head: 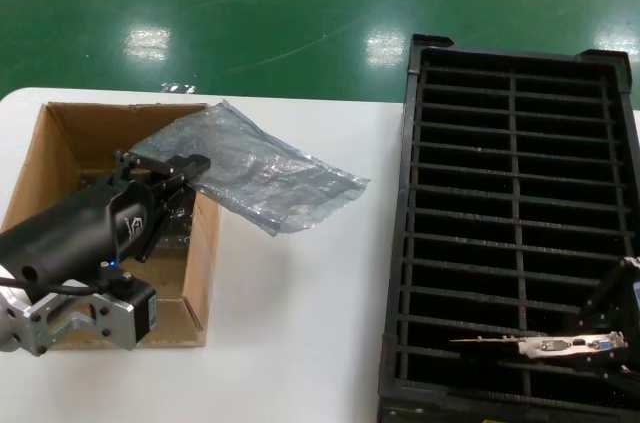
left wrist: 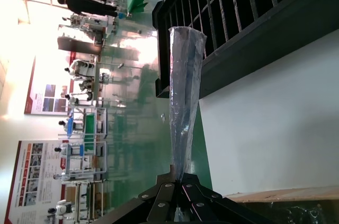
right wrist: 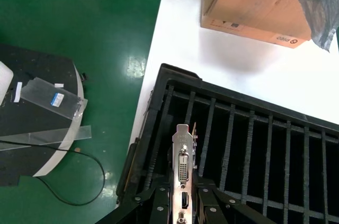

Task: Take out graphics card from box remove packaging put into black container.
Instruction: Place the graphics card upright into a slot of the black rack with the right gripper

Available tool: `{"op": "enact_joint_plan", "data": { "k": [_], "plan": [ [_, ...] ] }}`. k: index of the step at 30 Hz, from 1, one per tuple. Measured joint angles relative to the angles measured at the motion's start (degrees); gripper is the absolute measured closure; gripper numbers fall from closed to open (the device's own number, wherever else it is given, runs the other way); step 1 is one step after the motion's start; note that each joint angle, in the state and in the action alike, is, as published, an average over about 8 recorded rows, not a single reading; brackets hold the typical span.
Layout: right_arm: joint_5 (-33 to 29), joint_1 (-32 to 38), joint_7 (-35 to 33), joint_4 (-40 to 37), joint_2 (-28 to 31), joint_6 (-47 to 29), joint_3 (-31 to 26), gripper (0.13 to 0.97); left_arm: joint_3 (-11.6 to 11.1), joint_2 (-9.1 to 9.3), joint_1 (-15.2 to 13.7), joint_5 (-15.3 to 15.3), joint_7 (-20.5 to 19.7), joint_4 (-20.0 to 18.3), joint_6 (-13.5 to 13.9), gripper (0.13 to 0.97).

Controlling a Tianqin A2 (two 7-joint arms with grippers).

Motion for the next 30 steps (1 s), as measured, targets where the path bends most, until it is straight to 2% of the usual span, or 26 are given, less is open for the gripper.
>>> {"op": "enact_joint_plan", "data": {
  "k": [6, 12, 24, 30],
  "plan": [
    [0.4, 0.5, -0.1, 0.0, 0.3, 0.0, -0.9, 0.906, 0.0, 0.0, 0.0, 0.0, 0.0, 0.0, 0.0, 0.958],
    [0.3, 3.7, -0.6, -2.0, -0.5, 0.0, -4.7, 0.906, 0.0, 0.0, 0.0, 0.0, 0.0, 0.0, 0.0, 0.958],
    [3.9, 17.2, 1.3, -9.2, -4.2, 0.0, -17.4, 0.906, 0.0, 0.0, 0.0, 0.0, 0.0, 0.0, 0.0, 0.958],
    [5.8, 22.9, 3.5, -14.0, -7.3, 0.0, -21.7, 0.906, 0.0, 0.0, 0.0, 0.0, 0.0, 0.0, 0.0, 0.958]
  ]
}}
